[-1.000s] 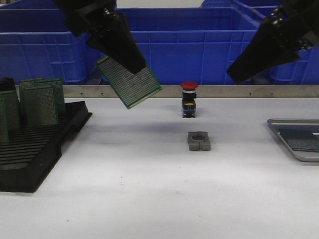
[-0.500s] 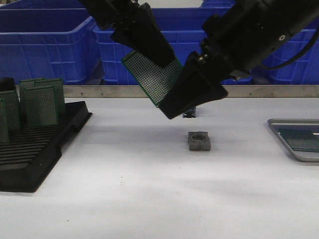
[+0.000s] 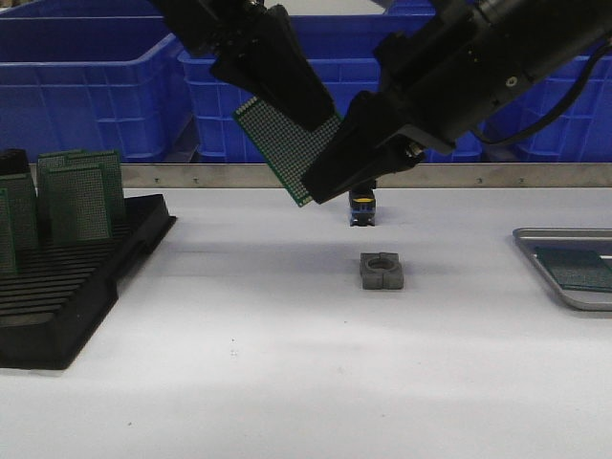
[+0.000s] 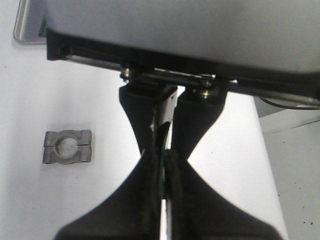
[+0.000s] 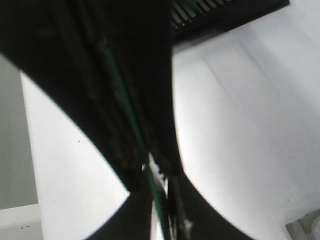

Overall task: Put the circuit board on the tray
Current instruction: 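Grasp the second board with the right gripper next to the left gripper, then release the left gripper and place the board in the tray with the right gripper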

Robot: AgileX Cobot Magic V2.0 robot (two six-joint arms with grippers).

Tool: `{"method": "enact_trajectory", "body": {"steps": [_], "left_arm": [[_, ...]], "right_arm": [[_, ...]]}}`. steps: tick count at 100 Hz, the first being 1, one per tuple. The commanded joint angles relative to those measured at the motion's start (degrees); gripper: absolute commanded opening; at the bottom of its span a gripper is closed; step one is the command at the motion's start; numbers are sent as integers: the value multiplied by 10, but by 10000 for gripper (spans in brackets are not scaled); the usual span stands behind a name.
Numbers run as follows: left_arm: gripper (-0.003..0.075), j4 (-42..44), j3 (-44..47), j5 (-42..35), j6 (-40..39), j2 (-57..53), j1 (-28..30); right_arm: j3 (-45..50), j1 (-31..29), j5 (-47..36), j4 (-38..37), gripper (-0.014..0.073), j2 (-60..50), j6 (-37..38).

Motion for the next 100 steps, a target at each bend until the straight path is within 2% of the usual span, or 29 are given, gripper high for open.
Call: {"method": "enact_trajectory", "body": {"steps": [1, 8, 15, 22, 34, 41, 47, 68, 81, 100], "left_arm": [[-19, -41, -17, 24, -11, -30, -5], [-9, -43, -17, 24, -11, -30, -5], [57, -43, -17, 24, -11, -30, -5], [183, -43, -17, 24, -11, -30, -4], [444, -43, -18, 24, -11, -30, 0], [531, -39, -28, 24, -11, -30, 5], [554, -38, -37, 23, -11, -30, 11], [554, -38, -59, 23, -12, -30, 36], [554, -38, -59, 23, -12, -30, 41], [550, -40, -59, 23, -12, -30, 41]], "right_arm": [[-17, 0, 5, 35, -67, -21, 4], [-17, 0, 5, 35, -69, -21, 4], [-17, 0, 6, 35, -69, -21, 4], [-17, 0, 8, 35, -69, -21, 4], [-17, 0, 19, 35, -69, -21, 22], [-17, -2, 24, 34, -69, -21, 45], [-15, -9, 33, 34, -69, -20, 68], [-2, -72, 82, 25, -69, -15, 123], [13, -145, 73, 22, -69, -15, 155], [35, -274, 23, 21, -69, -15, 159]]}}
